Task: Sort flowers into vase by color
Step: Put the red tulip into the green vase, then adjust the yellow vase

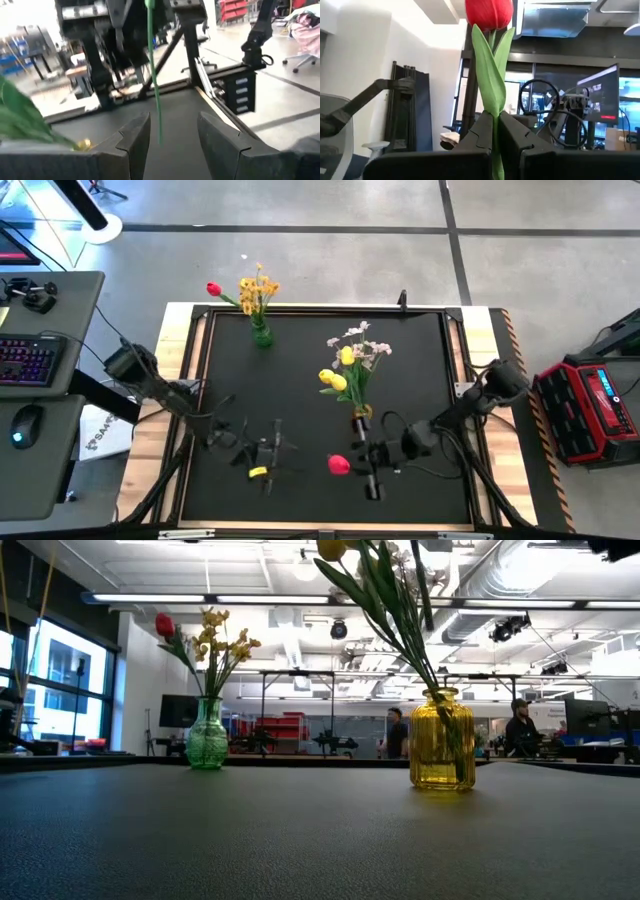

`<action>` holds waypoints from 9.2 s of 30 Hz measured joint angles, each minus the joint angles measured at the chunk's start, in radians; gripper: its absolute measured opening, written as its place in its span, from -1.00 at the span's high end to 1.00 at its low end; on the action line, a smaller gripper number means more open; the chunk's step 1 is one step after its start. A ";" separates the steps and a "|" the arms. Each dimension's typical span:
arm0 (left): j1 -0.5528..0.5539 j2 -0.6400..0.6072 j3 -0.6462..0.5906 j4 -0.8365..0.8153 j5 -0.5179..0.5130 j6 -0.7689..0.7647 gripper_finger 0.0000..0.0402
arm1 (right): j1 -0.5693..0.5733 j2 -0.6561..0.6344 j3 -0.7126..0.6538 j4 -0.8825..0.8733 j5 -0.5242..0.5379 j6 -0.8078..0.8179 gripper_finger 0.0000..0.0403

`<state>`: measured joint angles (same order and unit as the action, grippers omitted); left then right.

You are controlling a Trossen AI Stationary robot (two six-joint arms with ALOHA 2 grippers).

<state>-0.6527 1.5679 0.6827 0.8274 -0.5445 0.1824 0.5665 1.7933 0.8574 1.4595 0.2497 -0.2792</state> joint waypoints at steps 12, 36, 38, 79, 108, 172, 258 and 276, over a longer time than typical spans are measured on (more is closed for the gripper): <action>0.159 0.143 0.196 0.109 0.206 0.006 0.25 | -0.011 0.007 0.000 -0.003 0.000 0.035 1.00; 0.127 0.234 0.328 0.064 0.190 0.043 0.72 | 0.013 0.007 0.000 -0.076 0.090 0.035 1.00; 0.109 0.234 0.328 0.049 0.138 0.079 0.74 | 0.018 0.007 0.000 -0.084 0.091 0.035 1.00; 0.073 0.232 0.327 0.062 0.024 0.124 0.55 | 0.029 0.007 -0.002 -0.118 0.171 0.043 1.00; -0.040 0.152 0.328 -0.163 -0.399 0.204 1.00 | 0.042 -0.022 -0.003 -0.259 0.262 0.141 0.46; 1.143 -0.703 -0.074 -0.944 -0.082 -0.267 0.95 | 0.118 -0.130 -0.003 -0.610 0.476 0.284 0.18; 0.076 -0.350 -0.287 -0.298 -0.174 -0.617 0.17 | -0.053 -0.294 -0.002 -1.887 0.534 1.183 -0.59; 0.076 -0.350 -0.286 -0.299 -0.172 -0.624 0.17 | -0.102 -0.159 -0.002 -1.735 0.494 0.995 -0.30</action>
<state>-0.5766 1.2175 0.3965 0.5287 -0.7170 -0.4415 0.4644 1.6339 0.8555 -0.2756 0.7441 0.7161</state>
